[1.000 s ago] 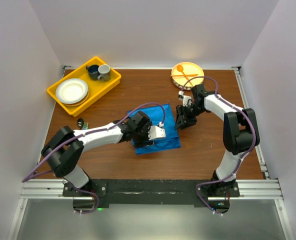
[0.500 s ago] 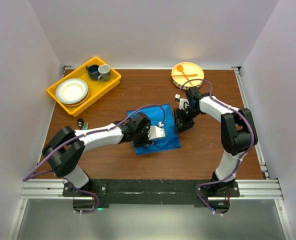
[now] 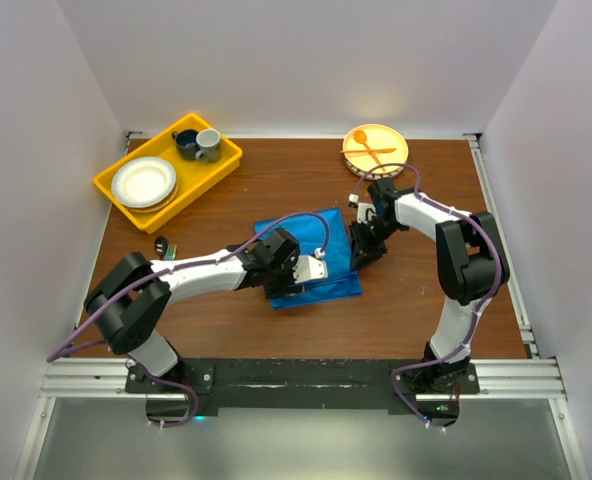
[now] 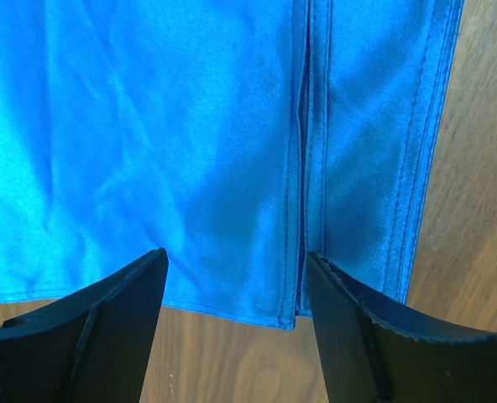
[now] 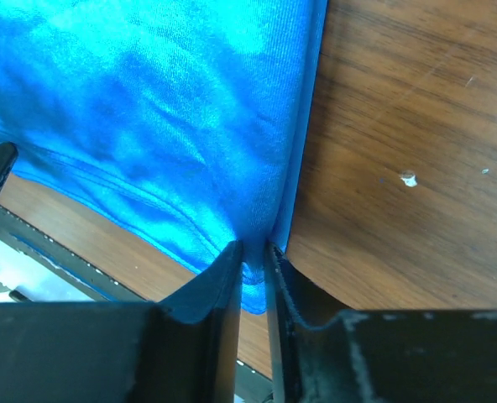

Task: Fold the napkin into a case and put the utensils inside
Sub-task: Pick up the rectangle-folded napkin from the center of the board.

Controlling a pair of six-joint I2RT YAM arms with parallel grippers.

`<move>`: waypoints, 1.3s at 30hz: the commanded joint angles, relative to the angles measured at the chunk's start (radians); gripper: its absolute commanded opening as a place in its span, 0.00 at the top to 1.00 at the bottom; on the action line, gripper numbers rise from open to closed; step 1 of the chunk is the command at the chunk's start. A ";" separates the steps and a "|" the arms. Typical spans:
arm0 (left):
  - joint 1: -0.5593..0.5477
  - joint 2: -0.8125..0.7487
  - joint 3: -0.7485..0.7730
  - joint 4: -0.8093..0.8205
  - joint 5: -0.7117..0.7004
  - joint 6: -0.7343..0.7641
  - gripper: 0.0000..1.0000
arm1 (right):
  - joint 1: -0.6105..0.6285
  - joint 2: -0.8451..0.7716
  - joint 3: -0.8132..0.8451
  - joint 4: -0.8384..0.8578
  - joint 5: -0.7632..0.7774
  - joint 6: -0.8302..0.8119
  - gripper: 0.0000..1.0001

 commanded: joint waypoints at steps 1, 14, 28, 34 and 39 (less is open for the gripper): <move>0.000 -0.037 -0.023 0.019 0.016 0.034 0.28 | 0.003 0.002 0.032 -0.034 -0.005 -0.010 0.81; 0.000 -0.020 -0.017 0.003 0.065 0.070 0.37 | 0.000 0.029 0.055 -0.046 -0.030 -0.029 1.00; 0.000 -0.003 -0.005 -0.054 0.087 0.062 0.50 | -0.006 0.028 0.064 -0.044 -0.051 -0.024 1.00; -0.002 -0.005 -0.009 -0.037 0.067 0.056 0.66 | -0.006 0.019 0.070 -0.066 -0.048 -0.043 1.00; 0.000 -0.016 -0.009 -0.038 0.075 0.060 0.77 | -0.007 0.011 0.106 -0.107 -0.033 -0.055 0.72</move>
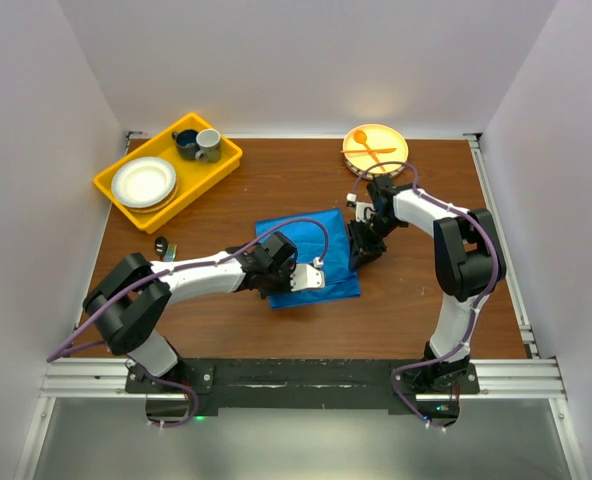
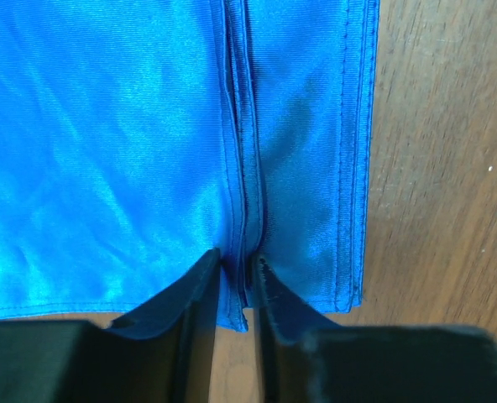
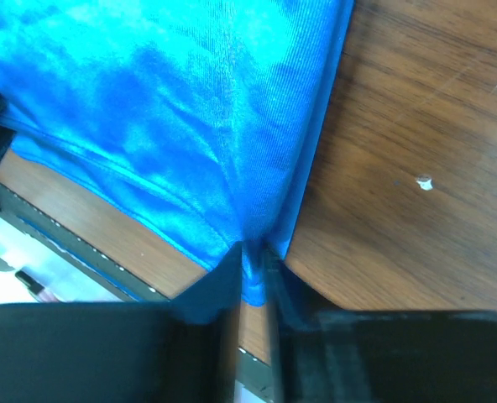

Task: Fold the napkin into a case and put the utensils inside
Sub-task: Pick up the rectangle-folded napkin from the center of the board.

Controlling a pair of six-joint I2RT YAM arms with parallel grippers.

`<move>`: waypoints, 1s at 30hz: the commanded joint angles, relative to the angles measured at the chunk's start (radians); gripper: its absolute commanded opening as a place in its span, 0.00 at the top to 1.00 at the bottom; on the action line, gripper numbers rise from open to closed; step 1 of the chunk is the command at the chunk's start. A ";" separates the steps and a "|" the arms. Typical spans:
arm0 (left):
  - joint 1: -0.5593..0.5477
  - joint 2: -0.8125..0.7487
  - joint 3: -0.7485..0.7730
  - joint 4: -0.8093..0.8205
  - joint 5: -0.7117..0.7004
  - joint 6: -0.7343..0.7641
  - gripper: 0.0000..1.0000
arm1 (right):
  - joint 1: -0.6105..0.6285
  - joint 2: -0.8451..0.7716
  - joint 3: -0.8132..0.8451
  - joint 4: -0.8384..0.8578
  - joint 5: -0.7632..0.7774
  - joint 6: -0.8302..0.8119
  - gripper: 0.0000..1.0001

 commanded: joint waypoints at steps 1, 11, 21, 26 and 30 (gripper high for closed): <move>0.000 -0.012 0.020 0.005 0.004 0.008 0.78 | -0.003 -0.025 0.063 -0.051 0.004 -0.021 0.66; 0.000 -0.003 0.026 0.005 0.006 0.012 0.82 | -0.001 -0.031 0.086 -0.108 0.004 -0.030 0.61; 0.000 0.001 0.025 0.008 0.006 0.007 0.83 | -0.003 -0.002 0.060 -0.102 0.034 -0.029 0.65; 0.000 -0.006 0.025 0.009 0.004 0.004 0.85 | -0.003 0.012 0.066 -0.100 0.022 -0.025 0.70; 0.000 -0.009 0.025 0.005 0.001 0.002 0.85 | -0.003 0.018 0.077 -0.099 0.019 -0.024 0.74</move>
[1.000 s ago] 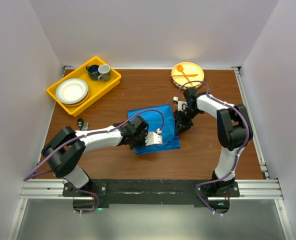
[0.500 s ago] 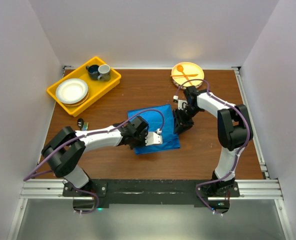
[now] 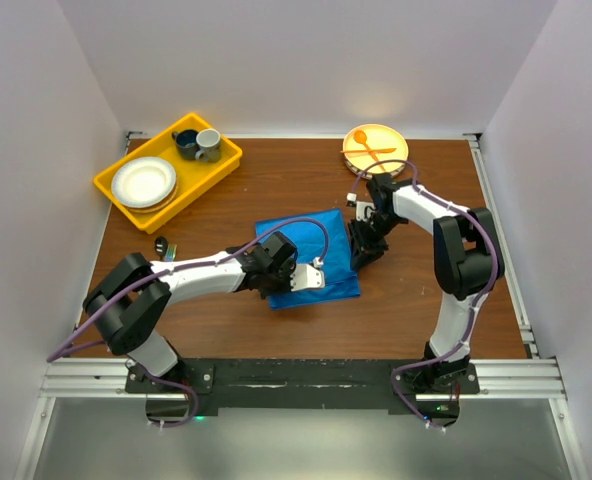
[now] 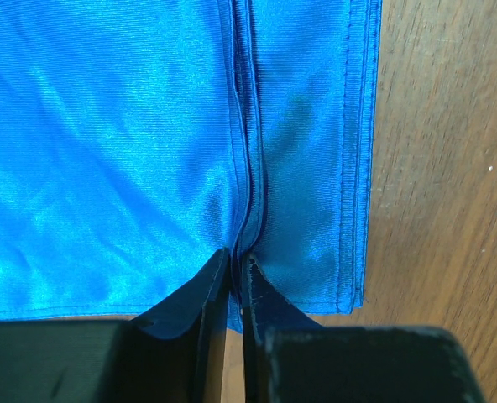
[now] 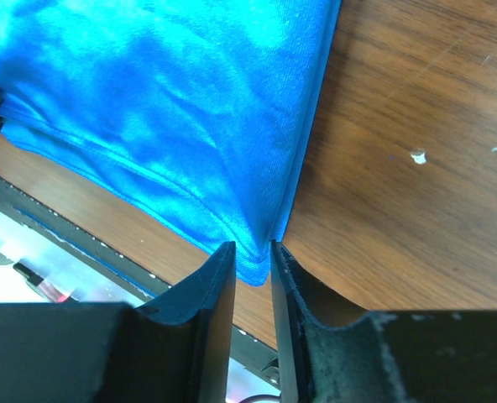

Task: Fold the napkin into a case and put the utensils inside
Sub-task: Pick up the rectangle-folded napkin from the center of the board.

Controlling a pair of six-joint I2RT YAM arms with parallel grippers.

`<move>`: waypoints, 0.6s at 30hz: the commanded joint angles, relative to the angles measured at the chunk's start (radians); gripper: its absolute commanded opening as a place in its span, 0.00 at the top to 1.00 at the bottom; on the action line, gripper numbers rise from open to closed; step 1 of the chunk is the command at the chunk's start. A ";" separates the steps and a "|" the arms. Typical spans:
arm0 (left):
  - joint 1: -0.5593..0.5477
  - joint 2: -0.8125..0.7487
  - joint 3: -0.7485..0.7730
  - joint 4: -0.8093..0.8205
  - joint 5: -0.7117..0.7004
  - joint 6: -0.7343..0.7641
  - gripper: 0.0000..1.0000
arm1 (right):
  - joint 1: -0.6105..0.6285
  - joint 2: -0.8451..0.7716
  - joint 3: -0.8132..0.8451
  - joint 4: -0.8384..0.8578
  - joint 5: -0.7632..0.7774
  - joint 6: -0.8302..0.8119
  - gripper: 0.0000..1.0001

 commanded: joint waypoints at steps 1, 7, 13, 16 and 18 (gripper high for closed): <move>0.000 -0.009 0.025 0.005 0.001 0.002 0.85 | -0.001 0.014 0.026 -0.013 -0.002 -0.007 0.74; 0.000 -0.006 0.028 0.005 0.002 0.001 0.85 | -0.001 0.025 0.025 -0.020 0.004 -0.007 0.66; 0.000 -0.010 0.025 0.006 0.001 -0.001 0.88 | -0.001 0.022 0.025 -0.024 0.002 -0.005 0.88; 0.000 -0.024 0.031 0.002 -0.002 -0.004 0.93 | -0.001 0.008 0.031 -0.029 -0.005 -0.007 1.00; 0.000 -0.032 0.043 -0.017 -0.004 -0.005 0.97 | -0.001 0.003 0.040 -0.038 -0.016 -0.013 1.00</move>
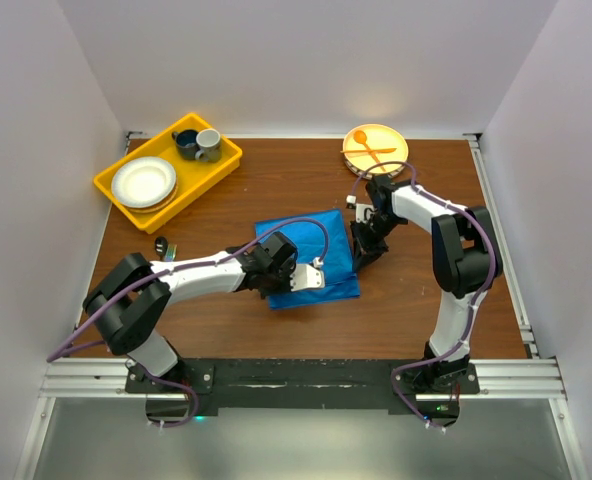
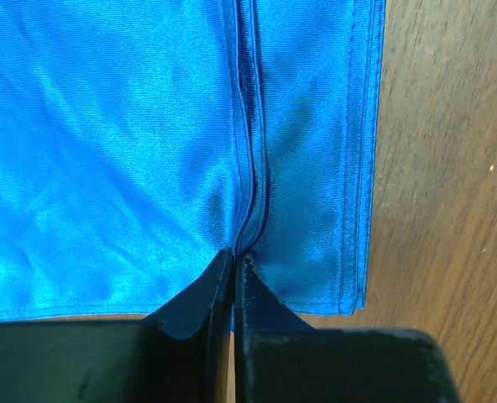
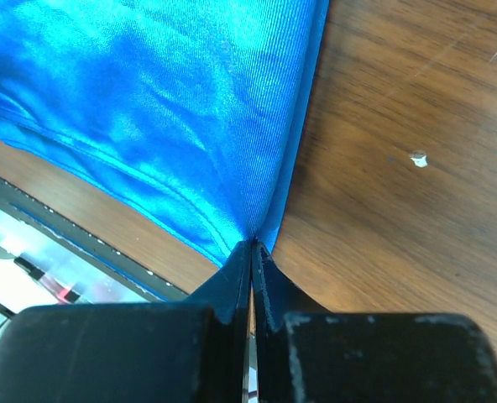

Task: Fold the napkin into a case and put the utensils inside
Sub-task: Pick up the rectangle-folded napkin from the center of the board, then fold the rectangle-folded napkin at the center of the board.

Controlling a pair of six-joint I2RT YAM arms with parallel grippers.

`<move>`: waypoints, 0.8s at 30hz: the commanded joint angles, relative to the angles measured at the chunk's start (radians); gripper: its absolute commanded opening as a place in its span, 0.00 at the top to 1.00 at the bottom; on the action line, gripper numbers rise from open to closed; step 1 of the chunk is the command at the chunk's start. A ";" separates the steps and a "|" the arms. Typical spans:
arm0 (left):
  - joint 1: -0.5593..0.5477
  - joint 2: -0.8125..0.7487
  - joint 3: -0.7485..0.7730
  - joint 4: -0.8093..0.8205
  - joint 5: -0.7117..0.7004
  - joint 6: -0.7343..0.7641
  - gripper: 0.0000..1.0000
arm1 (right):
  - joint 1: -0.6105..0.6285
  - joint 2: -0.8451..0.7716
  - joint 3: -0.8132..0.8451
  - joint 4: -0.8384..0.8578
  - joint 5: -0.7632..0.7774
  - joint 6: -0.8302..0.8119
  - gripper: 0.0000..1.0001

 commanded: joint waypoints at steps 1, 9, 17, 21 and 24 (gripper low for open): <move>0.000 -0.044 0.046 -0.020 -0.006 -0.006 0.98 | -0.001 -0.021 0.042 -0.034 -0.021 -0.012 1.00; 0.000 -0.117 0.076 -0.087 0.002 -0.006 1.00 | -0.003 -0.049 0.060 -0.053 -0.098 -0.035 1.00; -0.003 -0.161 0.096 -0.187 0.105 0.003 1.00 | -0.003 -0.072 0.045 -0.111 -0.101 -0.087 1.00; -0.005 -0.165 0.076 -0.192 0.131 0.009 1.00 | -0.003 -0.075 0.025 -0.119 -0.092 -0.106 1.00; -0.010 -0.158 0.060 -0.183 0.147 0.001 1.00 | 0.000 -0.070 0.005 -0.105 -0.082 -0.107 1.00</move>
